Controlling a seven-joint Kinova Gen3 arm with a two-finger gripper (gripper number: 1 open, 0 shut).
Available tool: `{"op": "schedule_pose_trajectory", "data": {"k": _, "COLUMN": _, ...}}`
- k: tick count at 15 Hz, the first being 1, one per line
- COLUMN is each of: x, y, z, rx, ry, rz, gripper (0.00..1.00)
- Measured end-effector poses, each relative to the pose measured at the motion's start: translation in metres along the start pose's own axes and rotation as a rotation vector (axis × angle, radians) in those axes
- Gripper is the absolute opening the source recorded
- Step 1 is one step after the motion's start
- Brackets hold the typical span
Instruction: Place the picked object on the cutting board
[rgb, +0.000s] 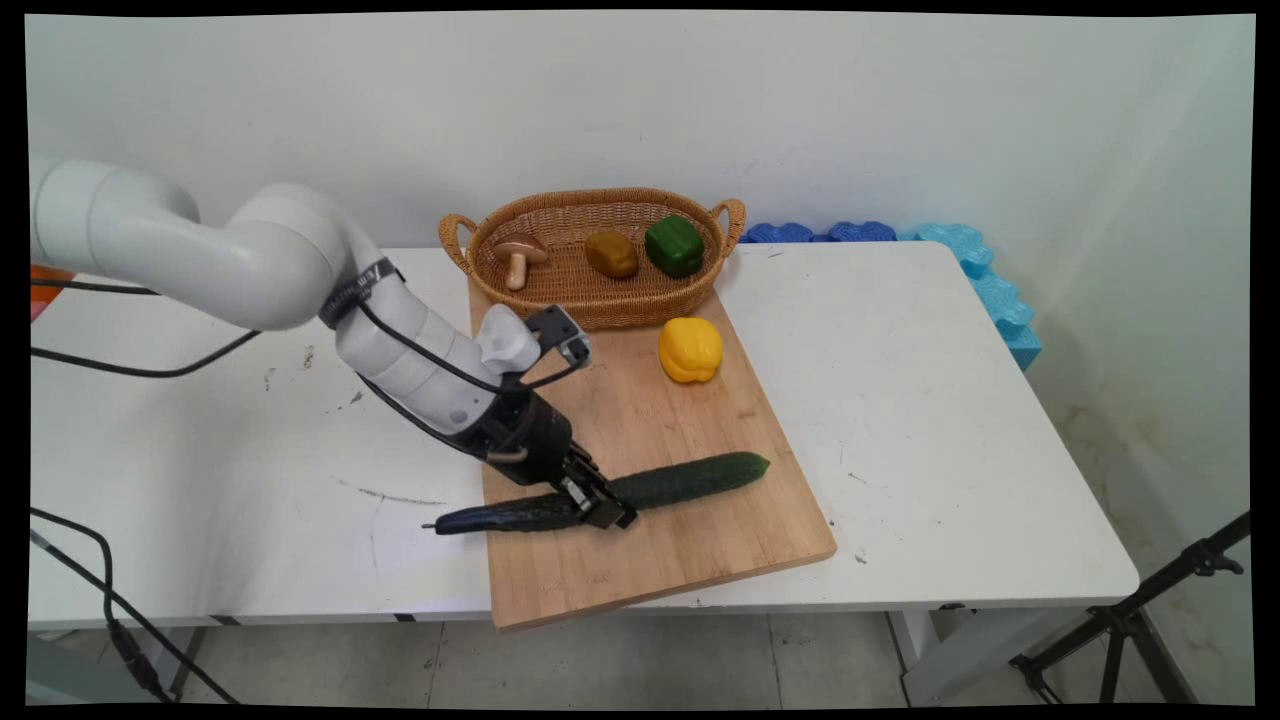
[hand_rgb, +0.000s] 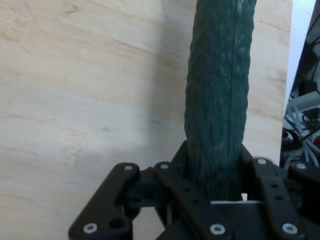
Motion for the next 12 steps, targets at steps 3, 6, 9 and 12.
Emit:
{"op": "schedule_pose_trajectory", "data": {"k": 3, "x": -0.002, "y": -0.001, "z": 0.009, "rx": -0.004, "ry": 0.001, "rz": 0.001, "gripper": 0.00}}
{"op": "schedule_pose_trajectory", "data": {"k": 6, "x": -0.004, "y": -0.002, "z": 0.016, "rx": -0.008, "ry": 0.002, "rz": 0.007, "gripper": 1.00}}
{"op": "schedule_pose_trajectory", "data": {"k": 9, "x": -0.006, "y": -0.003, "z": 0.020, "rx": -0.009, "ry": 0.001, "rz": 0.014, "gripper": 1.00}}
{"op": "schedule_pose_trajectory", "data": {"k": 12, "x": -0.008, "y": -0.005, "z": 0.022, "rx": -0.008, "ry": 0.001, "rz": 0.025, "gripper": 1.00}}
